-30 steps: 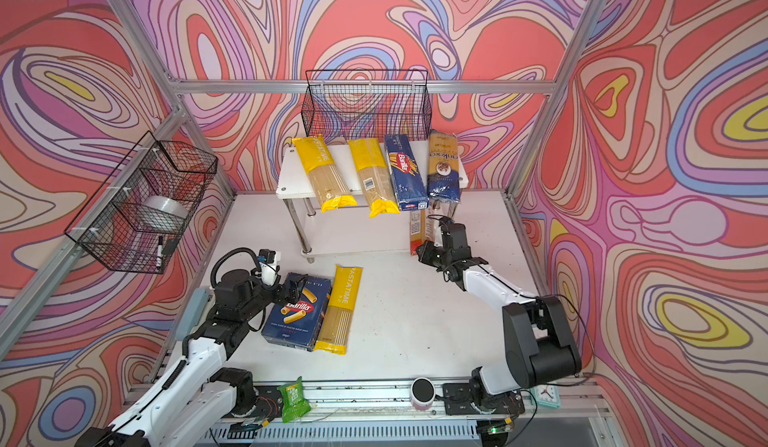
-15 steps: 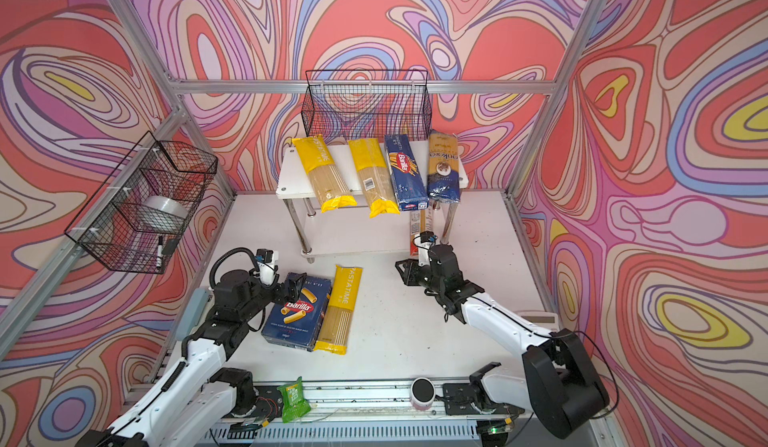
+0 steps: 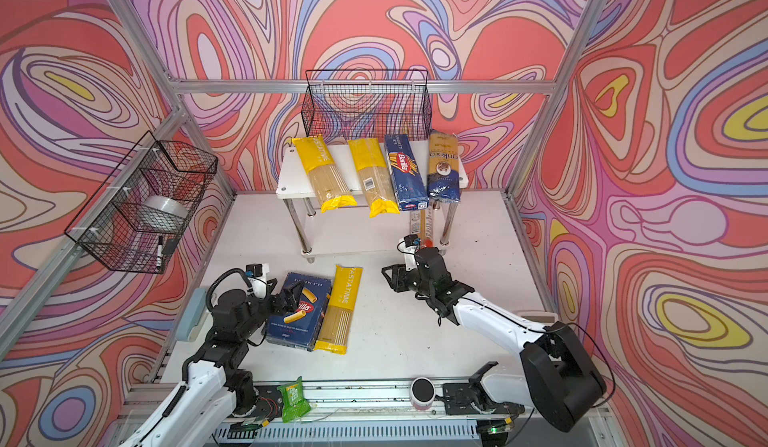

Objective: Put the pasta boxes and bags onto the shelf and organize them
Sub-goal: 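Move the right gripper back over the yellow Pastatime bag on the table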

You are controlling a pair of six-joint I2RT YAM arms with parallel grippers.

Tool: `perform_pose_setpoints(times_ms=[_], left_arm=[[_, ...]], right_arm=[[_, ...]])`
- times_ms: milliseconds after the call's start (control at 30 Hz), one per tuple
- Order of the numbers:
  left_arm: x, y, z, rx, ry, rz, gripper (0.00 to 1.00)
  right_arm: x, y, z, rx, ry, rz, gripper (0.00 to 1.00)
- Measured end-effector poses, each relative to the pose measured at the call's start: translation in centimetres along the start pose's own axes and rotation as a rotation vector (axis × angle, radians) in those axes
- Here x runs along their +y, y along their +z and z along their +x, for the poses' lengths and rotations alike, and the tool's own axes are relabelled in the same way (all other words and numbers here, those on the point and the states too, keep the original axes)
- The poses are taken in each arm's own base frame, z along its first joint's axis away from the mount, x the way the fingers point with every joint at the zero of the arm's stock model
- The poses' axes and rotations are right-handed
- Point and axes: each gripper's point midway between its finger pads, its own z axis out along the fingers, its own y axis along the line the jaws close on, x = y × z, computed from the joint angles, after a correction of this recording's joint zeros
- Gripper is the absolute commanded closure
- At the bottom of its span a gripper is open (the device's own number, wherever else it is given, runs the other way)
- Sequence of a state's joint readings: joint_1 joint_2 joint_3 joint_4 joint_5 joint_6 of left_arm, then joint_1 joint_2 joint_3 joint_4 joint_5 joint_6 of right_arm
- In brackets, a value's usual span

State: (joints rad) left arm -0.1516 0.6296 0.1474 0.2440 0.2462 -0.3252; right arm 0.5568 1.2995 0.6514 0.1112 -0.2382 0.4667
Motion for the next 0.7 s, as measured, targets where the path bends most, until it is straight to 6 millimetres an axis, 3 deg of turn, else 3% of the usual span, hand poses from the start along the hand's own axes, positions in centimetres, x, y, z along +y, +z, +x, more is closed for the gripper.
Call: perform_pose_setpoints(times_ms=[200,367,500,700], left_arm=[[2.1,0.0,3.8,0.018,-0.066,-0.056,0.0],[2.2,0.1,2.7,-0.029,-0.076,-0.064,0.0],[2.5,0.7,3.5,0.017,-0.085,-0.074,0.0],[2.2,1.9,3.7,0.08,-0.095,-0.061,0.0]], right_arm=[[1.6,1.9,1.9,0.071,-0.016,-0.015,0.41],[3.3,3.9,3.7,0.132,-0.046,-0.021,0.35],[3.7,5.1,5.4,0.181,-0.051,-0.014,0.31],[3.3,5.8,5.2,0.196,-0.047,0.035,0.27]])
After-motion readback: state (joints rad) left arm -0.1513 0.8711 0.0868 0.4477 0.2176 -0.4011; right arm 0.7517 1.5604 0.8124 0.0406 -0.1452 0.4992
